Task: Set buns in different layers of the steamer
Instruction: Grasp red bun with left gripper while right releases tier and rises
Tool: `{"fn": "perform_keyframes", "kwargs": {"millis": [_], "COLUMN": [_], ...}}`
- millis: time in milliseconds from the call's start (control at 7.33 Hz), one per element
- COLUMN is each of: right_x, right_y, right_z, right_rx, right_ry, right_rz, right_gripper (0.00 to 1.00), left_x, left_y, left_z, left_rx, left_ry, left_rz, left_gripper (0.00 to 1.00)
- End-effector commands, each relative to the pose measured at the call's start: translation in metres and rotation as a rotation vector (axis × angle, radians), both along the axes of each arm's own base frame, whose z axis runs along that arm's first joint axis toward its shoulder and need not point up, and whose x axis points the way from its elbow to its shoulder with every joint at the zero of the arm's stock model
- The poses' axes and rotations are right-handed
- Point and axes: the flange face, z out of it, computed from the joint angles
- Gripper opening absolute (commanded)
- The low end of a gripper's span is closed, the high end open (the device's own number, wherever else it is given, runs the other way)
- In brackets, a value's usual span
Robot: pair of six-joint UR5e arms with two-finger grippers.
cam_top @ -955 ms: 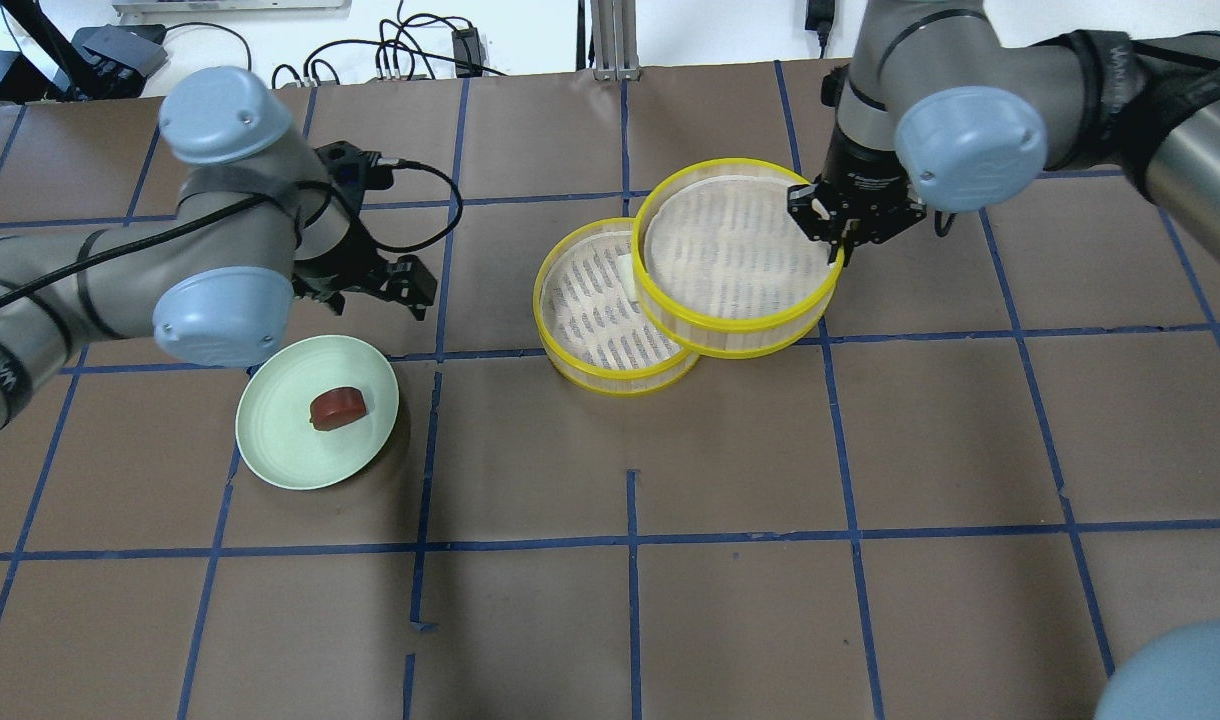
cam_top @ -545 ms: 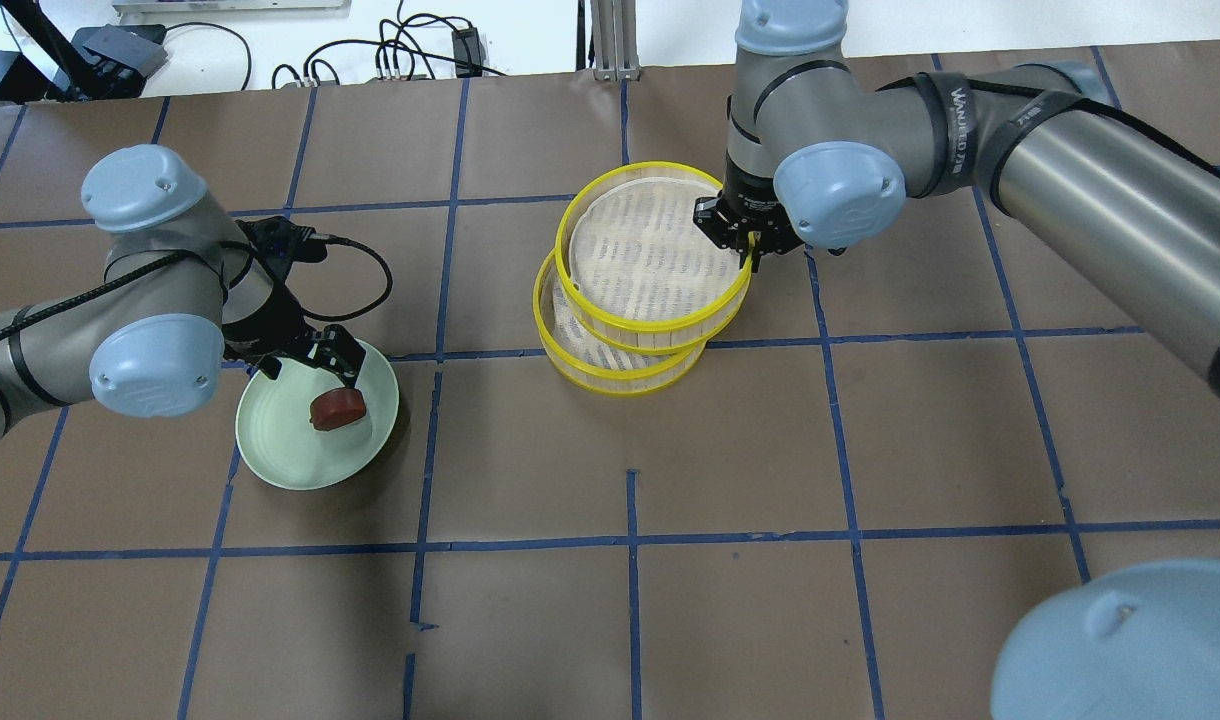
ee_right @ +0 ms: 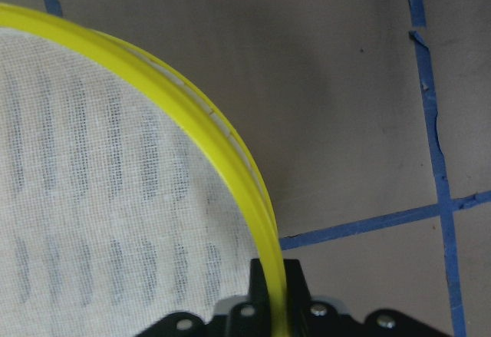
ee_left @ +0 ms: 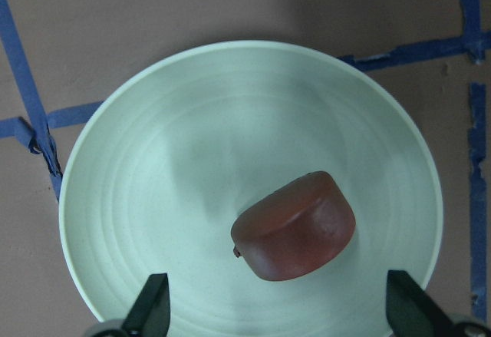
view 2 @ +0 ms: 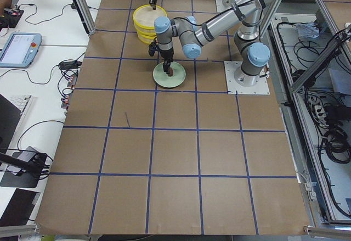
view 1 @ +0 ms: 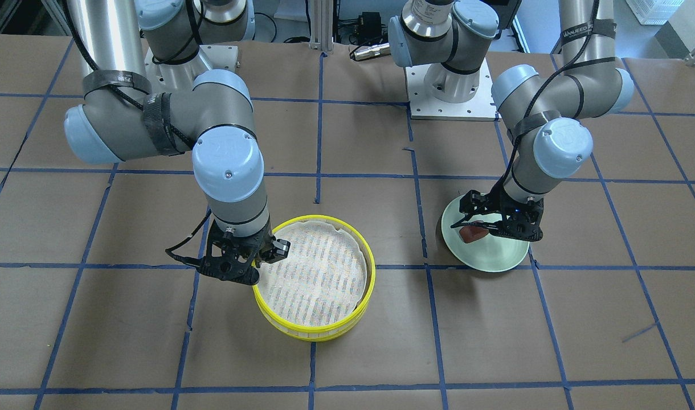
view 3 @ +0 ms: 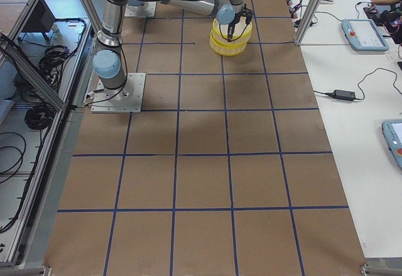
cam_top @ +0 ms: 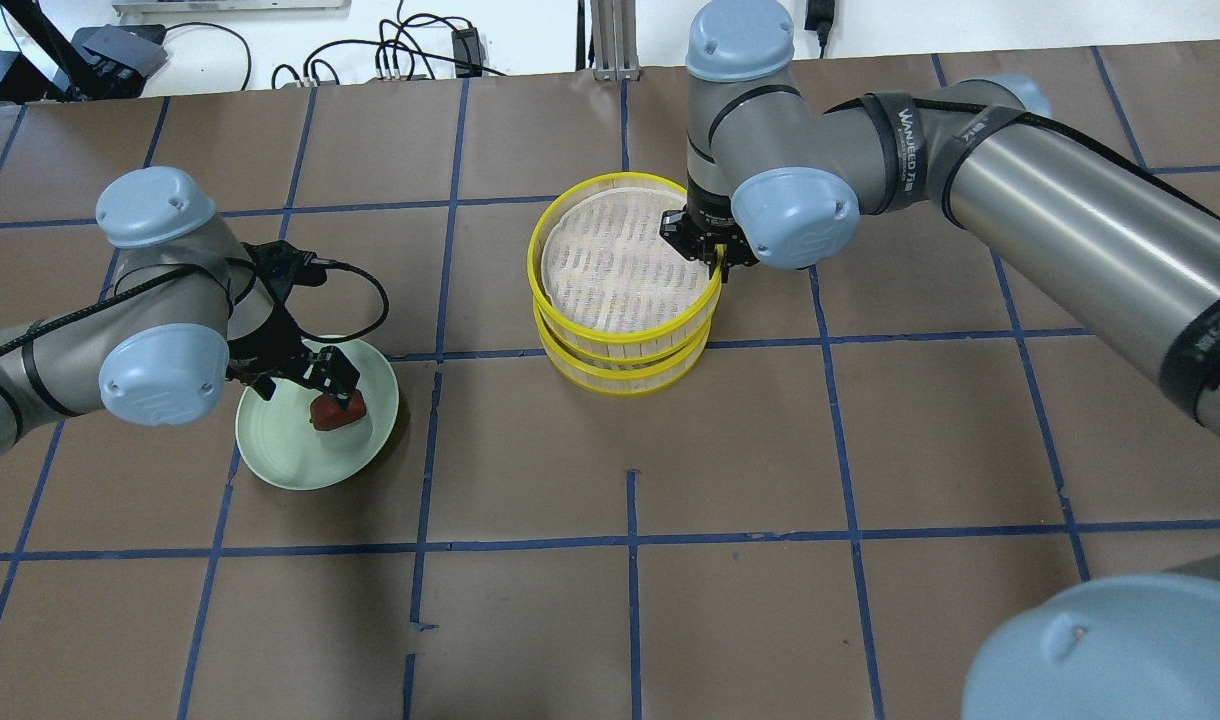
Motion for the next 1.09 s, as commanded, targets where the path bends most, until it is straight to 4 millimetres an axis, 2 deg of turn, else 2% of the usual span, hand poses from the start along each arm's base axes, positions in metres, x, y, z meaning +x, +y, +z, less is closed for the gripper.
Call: {"fn": "perform_keyframes", "kwargs": {"millis": [0,545,955], "right_x": [0.001,0.002,0.003], "right_y": [0.002,0.006,0.007], "right_z": [-0.003,-0.009,-0.01], "right_rx": [0.005,0.024,0.028], "right_ry": [0.002,-0.004,-0.005], "right_rz": [0.001,0.002,0.004], "right_gripper": [0.07,0.08,0.08], "left_x": [-0.002,-0.007,-0.007], "left_y": [0.008,0.017,0.017], "left_z": [-0.011,-0.023,-0.024], "left_rx": [0.026,0.054,0.056], "left_ry": [0.007,0.023,0.026], "left_rz": [0.008,0.011,0.011], "left_gripper": [1.0,1.0,1.0]}}
